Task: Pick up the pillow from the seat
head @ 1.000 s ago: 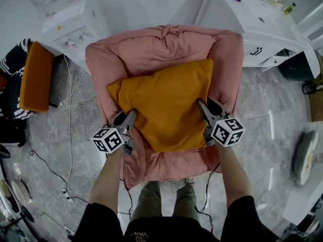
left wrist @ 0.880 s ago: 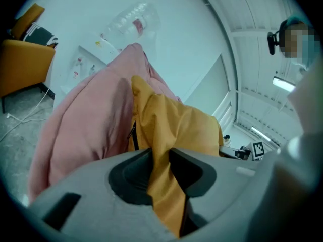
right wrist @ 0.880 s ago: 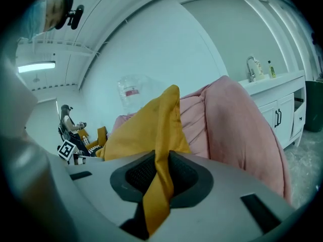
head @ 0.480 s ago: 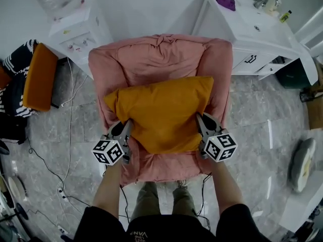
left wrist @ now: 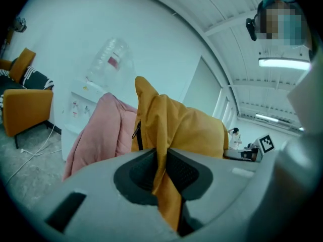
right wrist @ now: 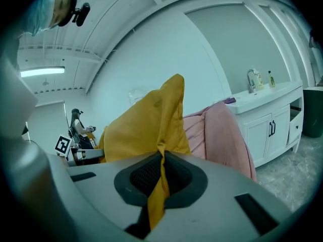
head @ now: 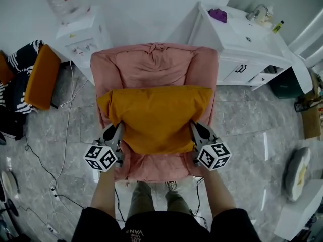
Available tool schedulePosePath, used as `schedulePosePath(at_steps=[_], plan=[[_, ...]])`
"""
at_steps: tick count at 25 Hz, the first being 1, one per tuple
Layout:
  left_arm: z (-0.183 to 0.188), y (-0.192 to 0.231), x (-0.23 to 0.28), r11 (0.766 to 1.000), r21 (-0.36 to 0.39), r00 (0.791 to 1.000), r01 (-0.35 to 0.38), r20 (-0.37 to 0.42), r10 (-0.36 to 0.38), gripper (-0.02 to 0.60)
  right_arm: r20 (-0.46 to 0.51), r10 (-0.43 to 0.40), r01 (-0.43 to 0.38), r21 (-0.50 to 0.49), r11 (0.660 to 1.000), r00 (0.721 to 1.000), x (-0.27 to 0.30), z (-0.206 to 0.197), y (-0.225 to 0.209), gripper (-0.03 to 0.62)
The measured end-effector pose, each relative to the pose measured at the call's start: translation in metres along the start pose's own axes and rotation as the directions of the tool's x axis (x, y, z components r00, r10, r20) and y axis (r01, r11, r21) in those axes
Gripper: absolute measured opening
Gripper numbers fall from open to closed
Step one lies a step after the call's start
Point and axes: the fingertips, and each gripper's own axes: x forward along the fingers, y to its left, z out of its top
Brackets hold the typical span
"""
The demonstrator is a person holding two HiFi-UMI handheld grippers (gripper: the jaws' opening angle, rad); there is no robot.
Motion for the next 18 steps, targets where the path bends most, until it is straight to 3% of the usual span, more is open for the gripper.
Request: schedulePosePath(at_steps=[9,18], plan=[[0.039,-0.053,-0.034,0.995,0.103,0.998,-0.009,0.059,0.003,0.054,0.051,0.037,-0.037,-0.005,0.999,0.998,-0.051,0.027,0.017,0.009],[0.072,-0.096,-0.072,0.987,0.158,0.991,-0.03,0.133,0.009,0.054,0.097,0.08,-0.076,-0.045,0.996,0.992,-0.089,0.059,0.036,0.009]])
